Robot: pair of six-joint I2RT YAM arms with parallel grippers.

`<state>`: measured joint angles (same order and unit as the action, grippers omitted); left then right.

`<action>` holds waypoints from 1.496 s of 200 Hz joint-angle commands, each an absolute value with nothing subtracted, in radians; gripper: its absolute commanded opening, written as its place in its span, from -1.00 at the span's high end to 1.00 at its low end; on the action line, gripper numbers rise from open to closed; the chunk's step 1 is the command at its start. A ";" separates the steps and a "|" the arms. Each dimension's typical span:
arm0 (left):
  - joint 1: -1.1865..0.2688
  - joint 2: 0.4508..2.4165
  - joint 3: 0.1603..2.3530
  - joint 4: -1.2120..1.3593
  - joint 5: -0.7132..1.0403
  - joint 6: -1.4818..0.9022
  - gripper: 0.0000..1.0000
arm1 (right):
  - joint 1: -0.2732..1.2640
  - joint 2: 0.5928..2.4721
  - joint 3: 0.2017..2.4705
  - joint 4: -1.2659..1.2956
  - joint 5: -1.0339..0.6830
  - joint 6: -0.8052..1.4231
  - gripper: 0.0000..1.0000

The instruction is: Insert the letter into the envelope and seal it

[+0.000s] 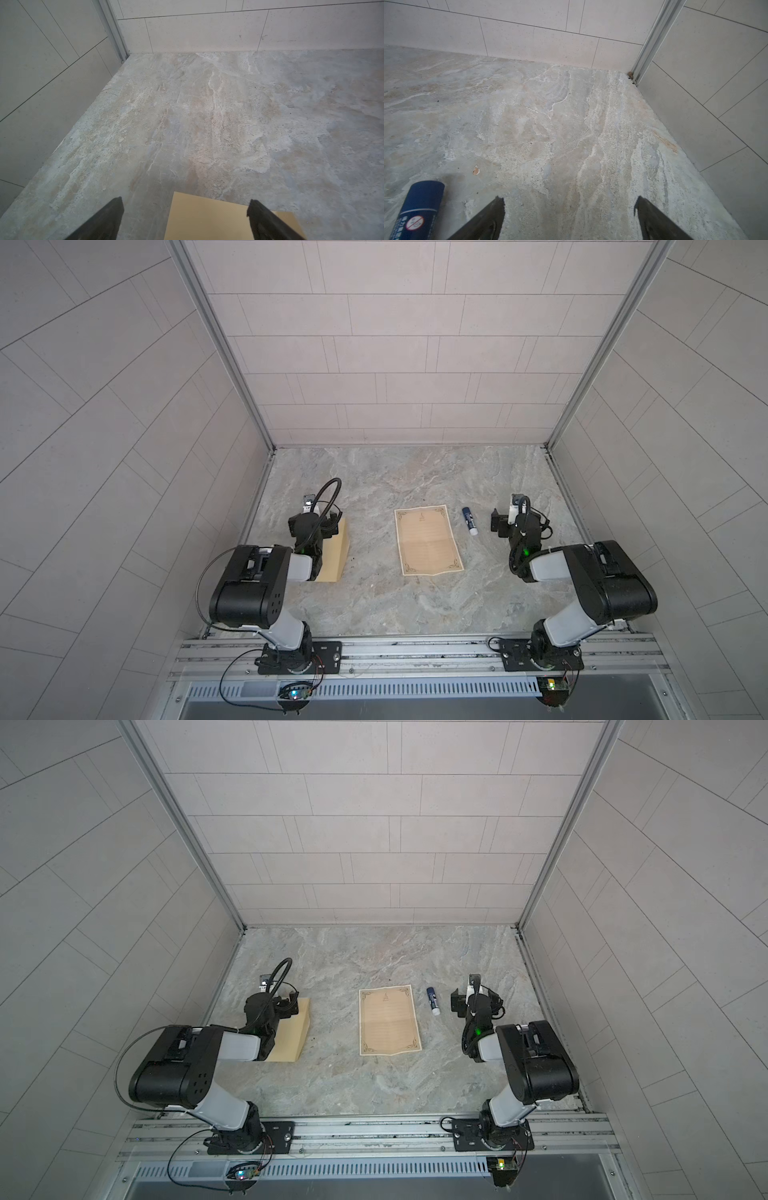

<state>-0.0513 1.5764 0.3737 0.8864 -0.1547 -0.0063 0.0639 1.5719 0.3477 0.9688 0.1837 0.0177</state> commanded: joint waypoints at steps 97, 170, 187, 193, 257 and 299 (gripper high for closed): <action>-0.044 1.585 0.396 0.920 -0.155 0.000 -1.00 | 0.067 1.580 0.360 0.981 0.193 0.001 -0.98; -0.042 1.586 0.400 0.914 -0.176 -0.013 -1.00 | 0.067 1.581 0.360 0.981 0.193 0.003 -0.99; -0.042 1.585 0.399 0.914 -0.177 -0.011 -1.00 | 0.067 1.580 0.360 0.981 0.193 0.003 -0.99; -0.043 1.585 0.399 0.914 -0.177 -0.011 -1.00 | 0.067 1.581 0.360 0.982 0.192 0.001 -0.98; -0.042 1.585 0.399 0.915 -0.177 -0.011 -1.00 | 0.067 1.582 0.360 0.980 0.192 0.002 -0.99; -0.043 1.549 0.386 0.912 -0.140 0.002 -1.00 | 0.067 1.578 0.357 0.985 0.192 0.001 -0.99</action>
<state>-0.0460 1.5768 0.3824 0.8871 -0.1612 -0.0063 0.0639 1.5719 0.3477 0.9691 0.1841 0.0147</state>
